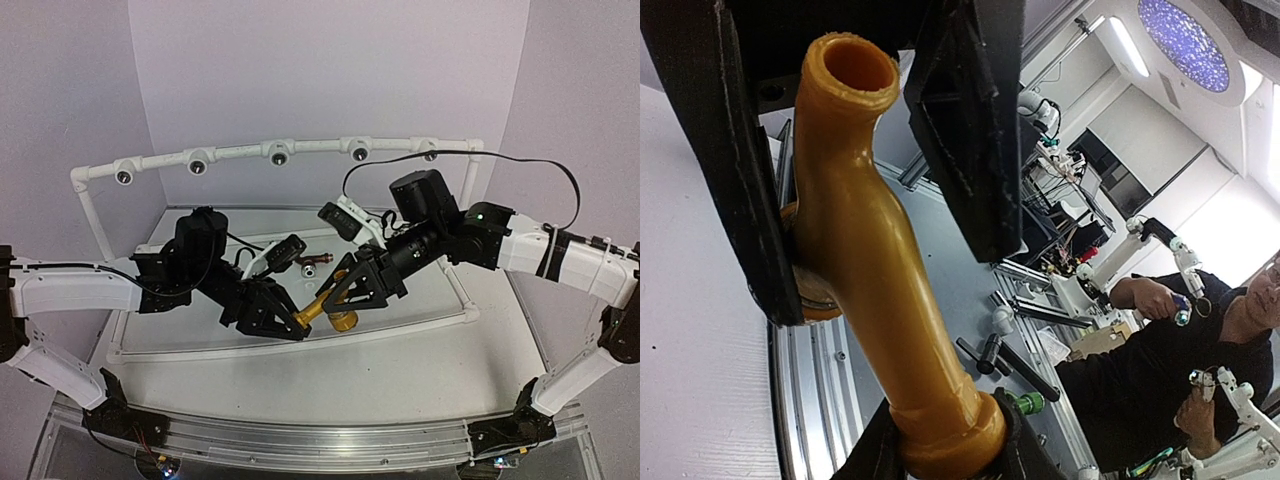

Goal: Install the water faucets
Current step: Pass from the left arm to the right

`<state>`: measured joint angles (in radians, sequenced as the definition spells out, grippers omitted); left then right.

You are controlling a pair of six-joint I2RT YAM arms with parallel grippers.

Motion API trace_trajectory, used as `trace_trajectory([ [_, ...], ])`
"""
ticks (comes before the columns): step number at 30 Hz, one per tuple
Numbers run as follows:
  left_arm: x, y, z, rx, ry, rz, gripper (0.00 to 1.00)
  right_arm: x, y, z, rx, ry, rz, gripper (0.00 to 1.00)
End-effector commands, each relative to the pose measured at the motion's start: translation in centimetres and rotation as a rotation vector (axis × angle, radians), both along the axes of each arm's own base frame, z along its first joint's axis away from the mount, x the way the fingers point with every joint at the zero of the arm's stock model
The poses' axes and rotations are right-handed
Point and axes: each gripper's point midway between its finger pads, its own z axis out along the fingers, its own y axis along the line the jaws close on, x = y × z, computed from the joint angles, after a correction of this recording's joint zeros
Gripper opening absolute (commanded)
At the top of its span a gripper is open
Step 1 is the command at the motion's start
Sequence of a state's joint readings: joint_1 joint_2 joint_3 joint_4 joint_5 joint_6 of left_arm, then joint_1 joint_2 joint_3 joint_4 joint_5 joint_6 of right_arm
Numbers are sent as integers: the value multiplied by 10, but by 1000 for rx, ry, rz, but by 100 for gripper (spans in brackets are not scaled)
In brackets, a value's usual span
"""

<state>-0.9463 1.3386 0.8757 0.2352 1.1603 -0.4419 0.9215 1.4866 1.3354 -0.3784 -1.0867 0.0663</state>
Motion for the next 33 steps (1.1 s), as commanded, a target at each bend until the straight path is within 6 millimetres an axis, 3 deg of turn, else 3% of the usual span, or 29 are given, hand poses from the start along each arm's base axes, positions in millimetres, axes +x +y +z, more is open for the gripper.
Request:
trace_trajectory([
  [1,7,-5,22,-71,-60,10,0,-11,4,14,61,28,82,52],
  [9,10,-9,24,-71,-59,18,0,-11,6,-1,45,32,99,55],
  [16,11,-9,25,-73,-62,29,0,-9,0,-19,38,-67,73,55],
  [23,10,-8,24,-70,-58,23,0,-14,-3,-21,54,-92,95,46],
  [26,11,-9,24,-68,-56,21,0,-15,-4,-19,65,-103,103,47],
  [29,11,-9,22,-63,-52,21,0,-16,-2,-14,78,-94,113,39],
  [33,12,-11,20,-55,-44,25,0,-25,0,-4,121,-72,146,41],
])
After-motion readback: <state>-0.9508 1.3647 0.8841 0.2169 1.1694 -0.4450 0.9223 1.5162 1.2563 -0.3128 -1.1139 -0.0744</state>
